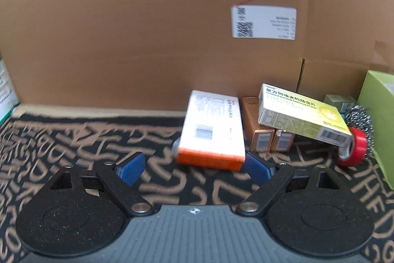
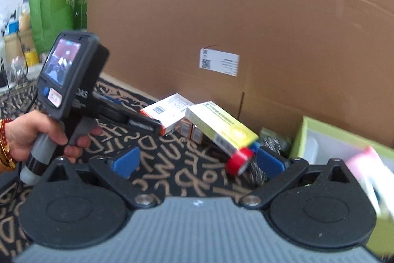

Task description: Organize objects

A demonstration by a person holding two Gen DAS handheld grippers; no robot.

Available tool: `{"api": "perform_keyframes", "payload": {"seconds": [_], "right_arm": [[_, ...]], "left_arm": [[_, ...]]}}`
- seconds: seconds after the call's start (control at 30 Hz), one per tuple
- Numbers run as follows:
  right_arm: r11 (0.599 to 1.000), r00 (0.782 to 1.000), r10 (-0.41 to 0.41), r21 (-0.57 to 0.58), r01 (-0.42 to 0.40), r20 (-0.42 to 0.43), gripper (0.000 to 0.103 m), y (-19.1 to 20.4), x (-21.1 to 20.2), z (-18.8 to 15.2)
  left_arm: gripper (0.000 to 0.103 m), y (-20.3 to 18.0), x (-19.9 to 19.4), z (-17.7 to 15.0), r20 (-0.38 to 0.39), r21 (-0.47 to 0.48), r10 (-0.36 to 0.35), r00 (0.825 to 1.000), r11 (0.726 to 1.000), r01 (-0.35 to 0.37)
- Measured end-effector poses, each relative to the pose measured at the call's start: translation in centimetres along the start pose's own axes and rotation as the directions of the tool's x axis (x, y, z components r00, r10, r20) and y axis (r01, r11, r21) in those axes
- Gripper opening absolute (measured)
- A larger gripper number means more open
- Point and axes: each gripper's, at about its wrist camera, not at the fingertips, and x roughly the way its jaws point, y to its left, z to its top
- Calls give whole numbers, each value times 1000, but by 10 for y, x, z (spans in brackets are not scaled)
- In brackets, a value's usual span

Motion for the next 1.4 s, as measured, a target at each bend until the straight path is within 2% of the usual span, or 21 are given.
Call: {"api": "perform_keyframes", "payload": {"seconds": [0.1,0.2,0.33,0.4,0.5,0.6,0.63,0.67,0.73,0.83,0.87,0.9,1.0,1.13,1.2,1.27,1.33,1.4], "right_arm": [[994,998,-16,-107,10,-58,103,-3,39,15],[984,991,-39,-177,16,-128,103,-14,79,26],[989,974,-18,-145,-15,-226,103,-32,121,38],[990,969,-18,-143,-18,-245,103,-35,136,42],[985,958,-6,-165,-44,-287,103,-35,156,45],[983,945,-11,-178,-50,-327,103,-35,171,46],[985,938,-15,-168,-46,-346,101,-36,175,45],[989,934,-12,-144,-42,-358,92,-38,175,44],[992,948,-2,-121,-39,-320,83,-37,162,39],[991,956,27,-115,-63,-293,54,-31,138,35],[989,961,19,-133,-57,-275,43,-25,126,32],[985,964,-5,-168,-41,-265,37,-17,115,30],[974,965,-29,-226,-31,-260,31,5,85,23],[969,975,22,-234,-74,-220,26,27,30,6],[982,974,79,-152,-112,-210,24,26,1,-3],[984,963,169,-19,-177,-209,25,20,-24,-11],[959,943,272,130,-250,-194,25,11,-39,-18],[906,916,366,288,-310,-166,24,-3,-48,-26]], "left_arm": [[92,-6,19,4,-13,49,11,1000,999,-11],[92,-3,29,7,-16,49,-1,1000,999,2],[91,0,37,7,-23,52,-29,999,998,30],[80,2,42,5,-29,58,-46,999,997,48],[70,3,42,5,-25,49,-71,997,996,72],[69,3,37,5,-24,76,-72,997,994,74],[69,4,34,3,-24,79,-77,997,994,79],[69,6,29,1,-25,78,-85,996,993,87],[69,10,20,-4,-33,66,-99,995,993,101],[69,11,3,-15,-46,81,-91,995,992,94],[69,9,-4,-18,-48,91,-90,995,991,94],[69,7,-11,-22,-54,103,-90,994,990,95],[69,2,-34,-34,-70,116,-98,993,988,105],[69,9,-60,-52,-101,62,-113,988,991,120],[69,13,-77,-63,-91,41,-123,988,991,127],[69,14,-91,-71,-79,23,-155,985,987,157],[69,12,-106,-79,-71,16,-172,983,985,174],[69,11,-116,-87,-66,11,-171,983,985,172]]}}
